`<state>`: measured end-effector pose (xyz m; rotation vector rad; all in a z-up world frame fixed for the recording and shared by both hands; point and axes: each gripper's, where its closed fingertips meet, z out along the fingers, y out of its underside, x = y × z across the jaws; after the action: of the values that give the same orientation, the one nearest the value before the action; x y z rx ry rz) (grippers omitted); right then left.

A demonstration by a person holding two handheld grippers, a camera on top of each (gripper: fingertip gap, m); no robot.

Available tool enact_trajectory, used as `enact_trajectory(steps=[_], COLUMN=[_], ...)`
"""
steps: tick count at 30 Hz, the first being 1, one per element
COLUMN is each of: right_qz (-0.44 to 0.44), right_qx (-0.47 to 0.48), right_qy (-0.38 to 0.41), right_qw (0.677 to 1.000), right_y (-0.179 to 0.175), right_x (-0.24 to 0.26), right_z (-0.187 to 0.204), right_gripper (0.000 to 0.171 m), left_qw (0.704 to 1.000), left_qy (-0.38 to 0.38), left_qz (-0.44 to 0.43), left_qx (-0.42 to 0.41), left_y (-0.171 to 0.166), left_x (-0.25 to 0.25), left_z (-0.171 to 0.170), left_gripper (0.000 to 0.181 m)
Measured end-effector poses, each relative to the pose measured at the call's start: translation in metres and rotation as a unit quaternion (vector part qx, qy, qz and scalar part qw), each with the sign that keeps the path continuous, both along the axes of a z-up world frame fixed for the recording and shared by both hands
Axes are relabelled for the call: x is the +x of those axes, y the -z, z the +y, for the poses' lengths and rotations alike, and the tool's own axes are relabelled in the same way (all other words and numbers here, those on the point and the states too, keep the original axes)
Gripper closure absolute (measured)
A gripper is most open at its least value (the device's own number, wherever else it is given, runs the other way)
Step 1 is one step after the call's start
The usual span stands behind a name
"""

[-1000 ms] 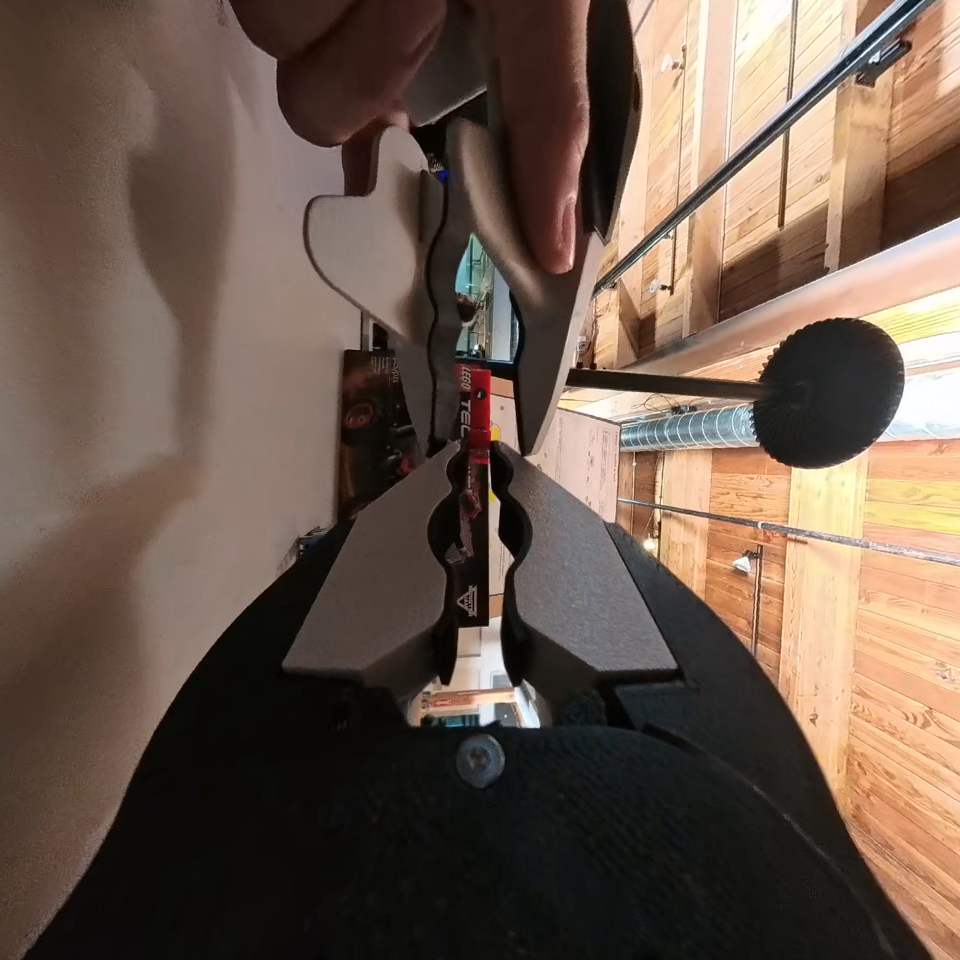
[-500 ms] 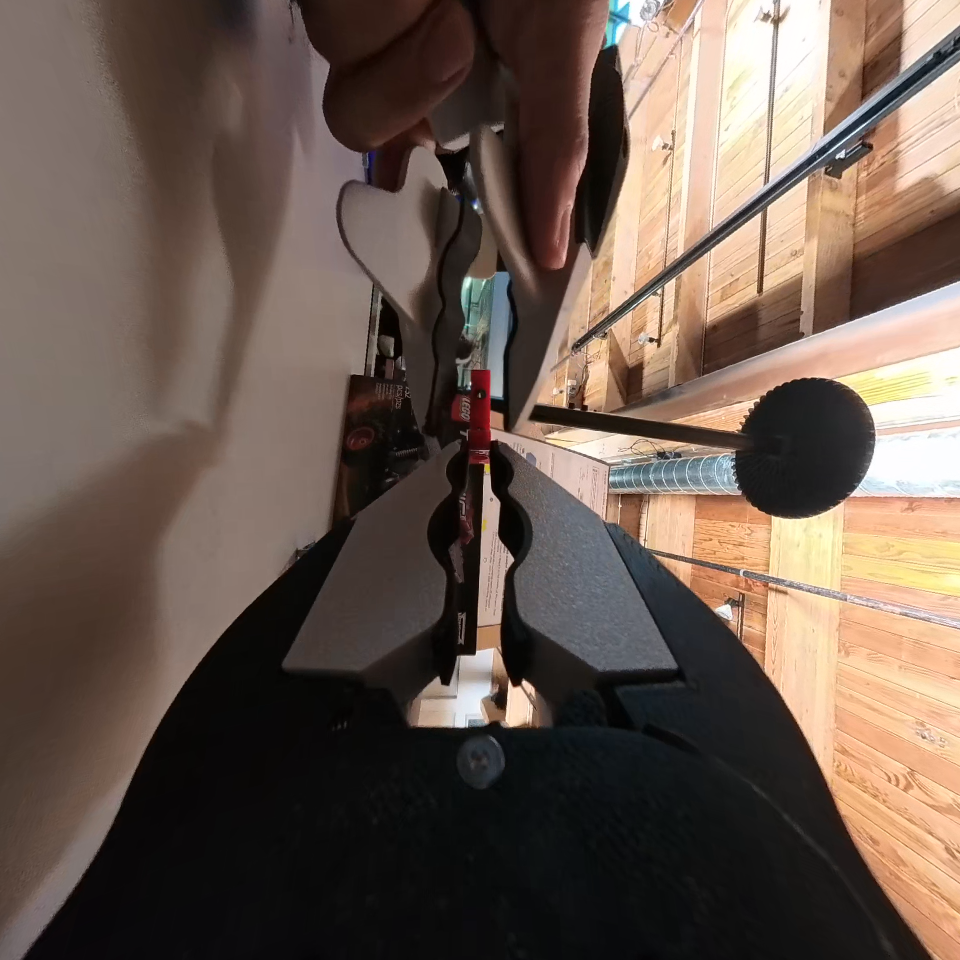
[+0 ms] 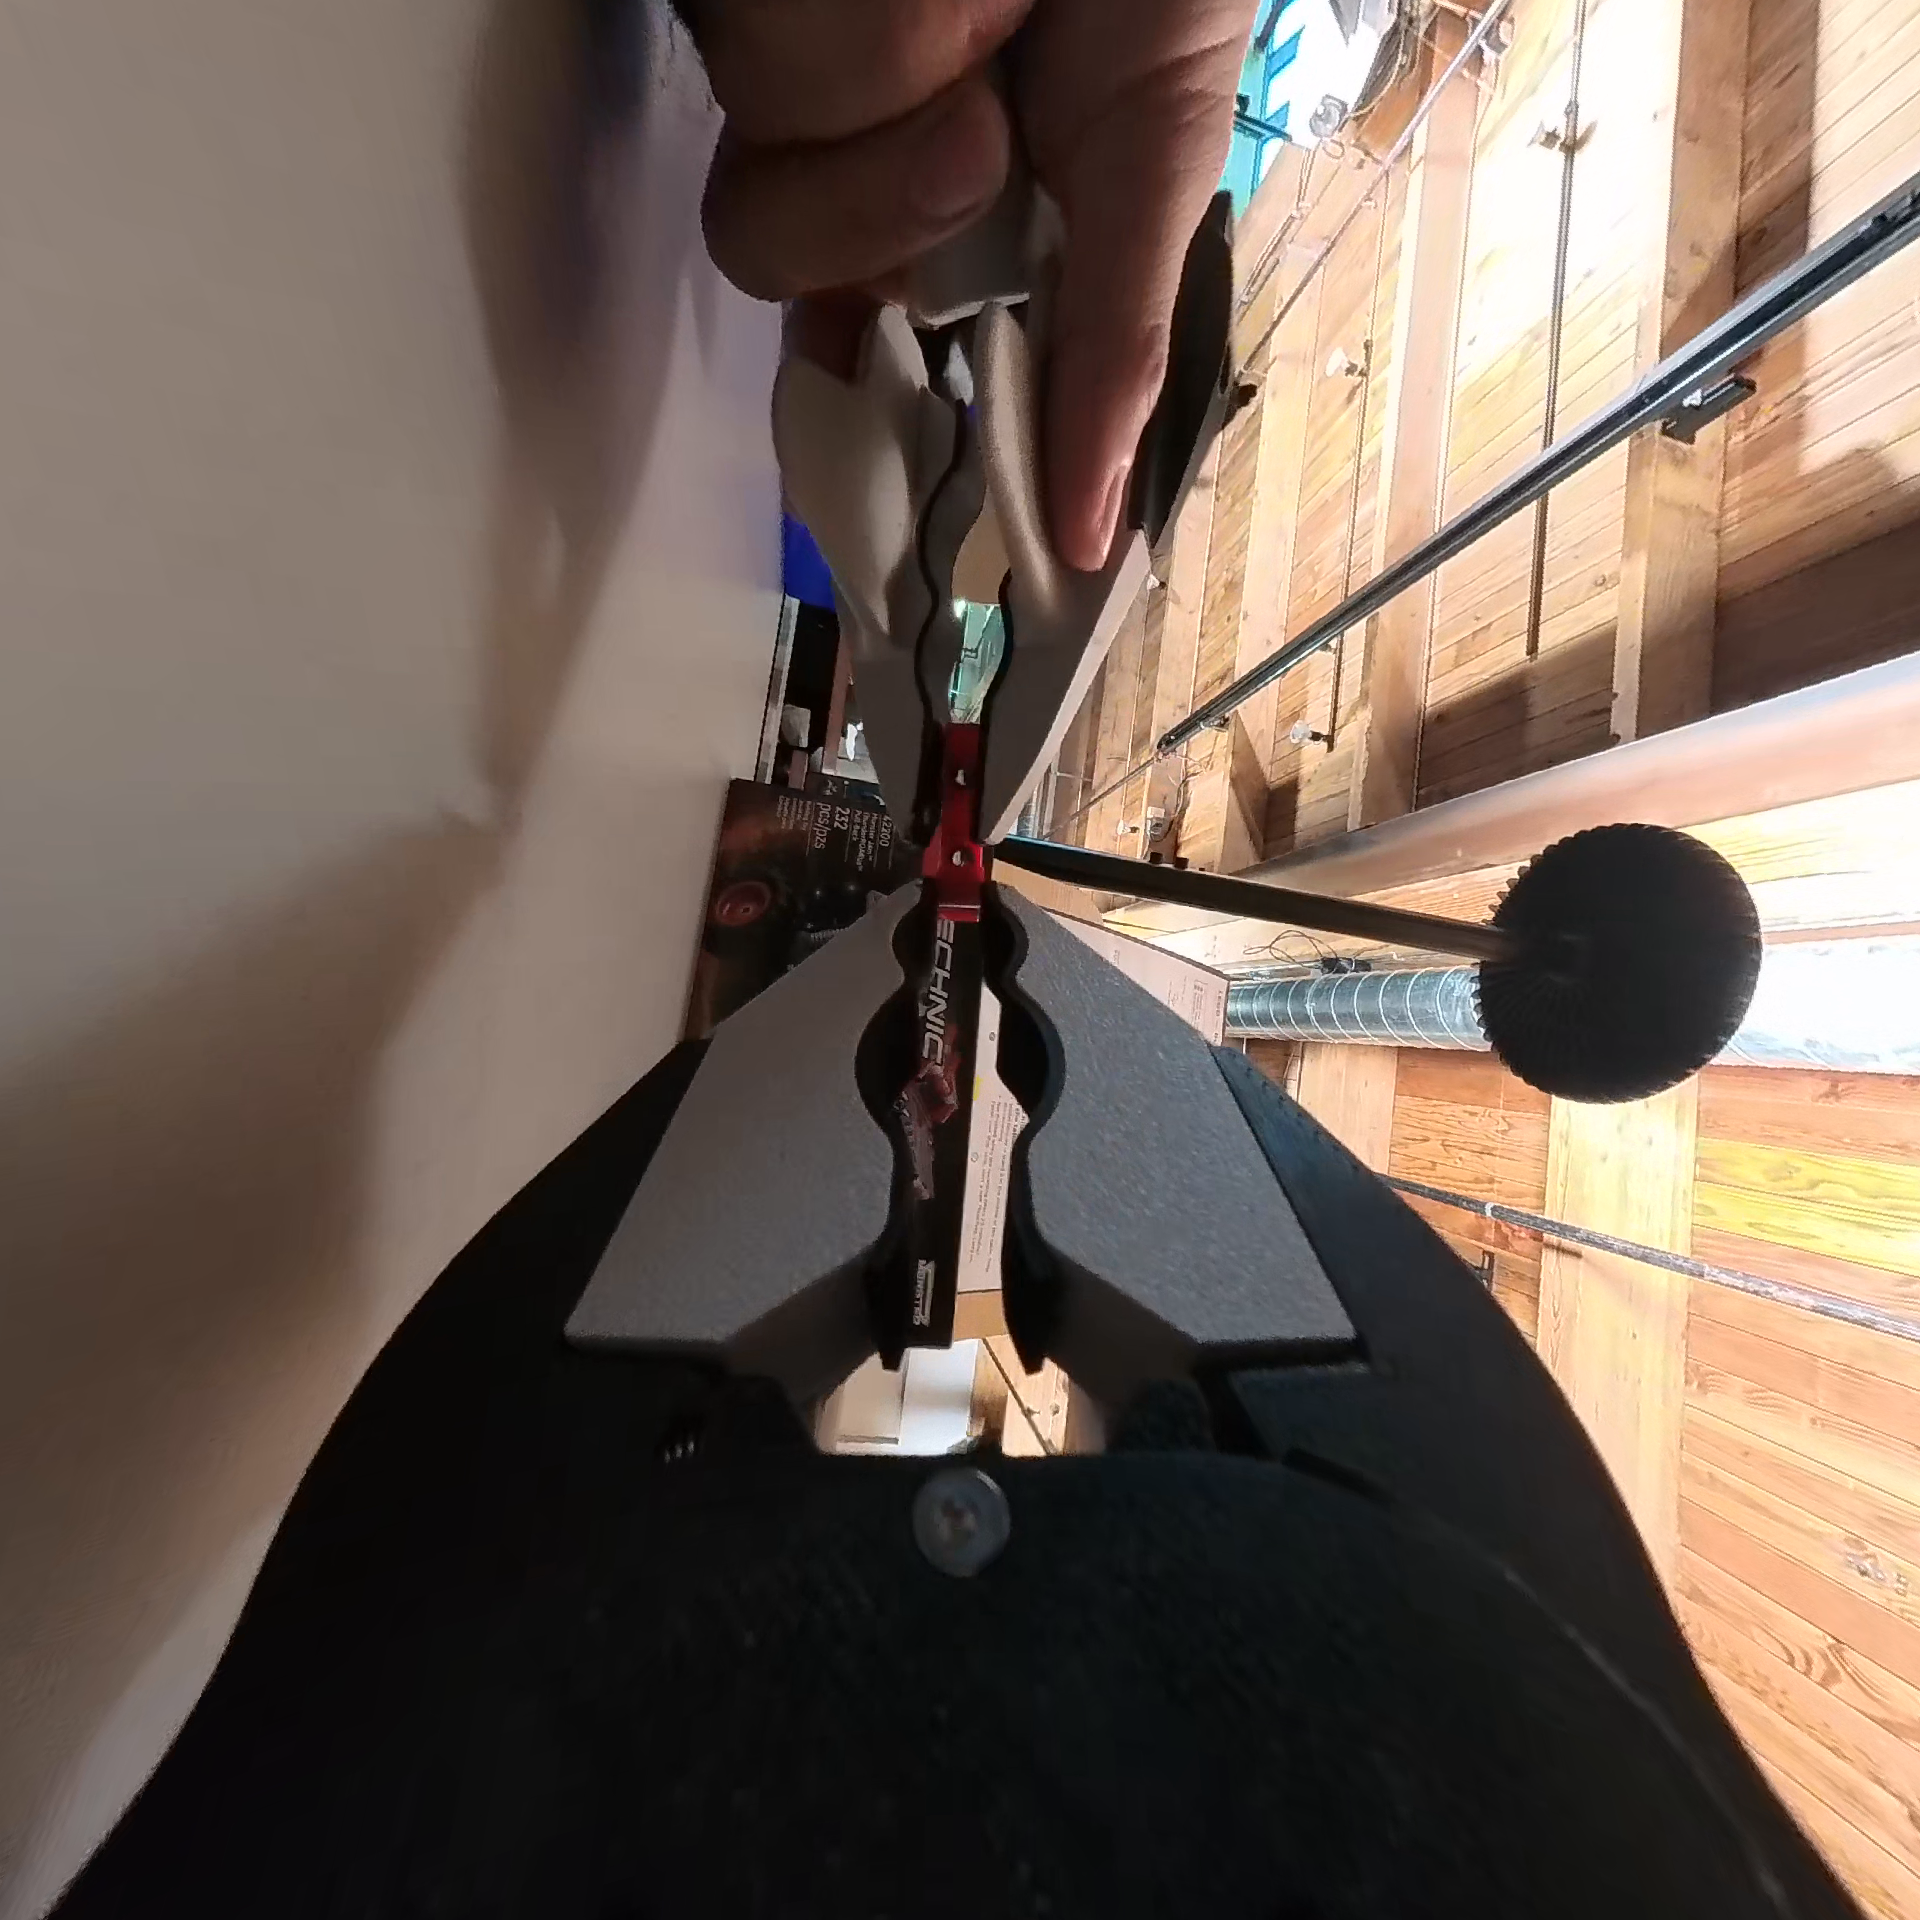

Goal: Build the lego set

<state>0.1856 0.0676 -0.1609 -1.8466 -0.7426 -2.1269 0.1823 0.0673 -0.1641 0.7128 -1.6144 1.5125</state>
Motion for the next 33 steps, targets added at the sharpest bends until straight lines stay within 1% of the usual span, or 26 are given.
enact_trajectory(steps=[2,4,5,6,7,8,9,10,11,13,14,15,16,17,19,23,25,29,33], right_qz=[0.005,0.032,0.056,0.093,0.150,0.234,0.325,0.405,0.467,0.544,0.571,0.588,0.594,0.600,0.607,0.607,0.611,0.615,0.621], right_qx=[0.008,0.031,0.062,0.099,0.140,0.185,0.236,0.282,0.321,0.383,0.400,0.416,0.432,0.438,0.435,0.430,0.423,0.419,0.401], right_qy=[-0.002,-0.011,-0.017,-0.027,-0.049,-0.073,-0.094,-0.107,-0.106,-0.101,-0.119,-0.134,-0.136,-0.130,-0.125,-0.146,-0.153,-0.149,-0.143], right_qw=[1.000,0.999,0.996,0.990,0.977,0.952,0.911,0.863,0.817,0.740,0.707,0.680,0.665,0.657,0.653,0.651,0.651,0.651,0.658], right_y=[0.000,0.002,0.000,-0.003,-0.004,-0.001,0.001,-0.001,-0.005,-0.014,-0.018,-0.019,-0.017,-0.011,-0.002,-0.005,-0.005,-0.003,0.002], right_x=[0.000,0.002,0.001,-0.001,-0.004,-0.007,-0.012,-0.015,-0.016,-0.013,-0.015,-0.017,-0.014,-0.012,-0.011,-0.015,-0.017,-0.017,-0.019], right_z=[0.000,0.000,-0.001,-0.002,-0.002,0.000,0.001,0.002,0.000,-0.008,-0.008,-0.008,-0.009,-0.011,-0.012,-0.008,-0.007,-0.006,-0.006], right_gripper=[0.165,0.158,0.155,0.156,0.156,0.154,0.149,0.146,0.143,0.138,0.140,0.143,0.146,0.150,0.152,0.158,0.164,0.167,0.163], left_qw=[1.000,0.995,0.989,0.979,0.967,0.954,0.939,0.925,0.913,0.892,0.881,0.872,0.865,0.859,0.845,0.831,0.820,0.801,0.791], left_qy=[-0.007,-0.025,-0.038,-0.053,-0.064,-0.072,-0.074,-0.074,-0.070,-0.060,-0.055,-0.049,-0.043,-0.037,-0.035,-0.017,-0.012,-0.002,-0.008], left_qz=[-0.028,-0.100,-0.145,-0.196,-0.245,-0.289,-0.330,-0.366,-0.395,-0.440,-0.458,-0.475,-0.488,-0.500,-0.525,-0.547,-0.561,-0.588,-0.600], left_qx=[0.002,0.006,0.005,0.006,0.015,0.036,0.055,0.068,0.077,0.089,0.099,0.106,0.108,0.106,0.098,0.103,0.111,0.112,0.118], left_y=[-0.001,-0.005,-0.010,-0.014,-0.016,-0.014,-0.012,-0.010,-0.009,-0.006,-0.003,0.000,0.002,0.003,0.001,0.007,0.009,0.011,0.011], left_x=[0.001,0.004,0.006,0.009,0.011,0.013,0.014,0.014,0.012,0.007,0.006,0.004,0.002,-0.001,-0.004,-0.007,-0.008,-0.013,-0.012], left_z=[0.000,0.001,0.001,0.003,0.005,0.007,0.008,0.008,0.007,0.002,0.000,-0.002,-0.004,-0.006,-0.007,-0.007,-0.007,-0.010,-0.010], left_gripper=[0.174,0.176,0.176,0.176,0.176,0.176,0.176,0.176,0.176,0.176,0.176,0.176,0.176,0.176,0.176,0.176,0.176,0.176,0.176])
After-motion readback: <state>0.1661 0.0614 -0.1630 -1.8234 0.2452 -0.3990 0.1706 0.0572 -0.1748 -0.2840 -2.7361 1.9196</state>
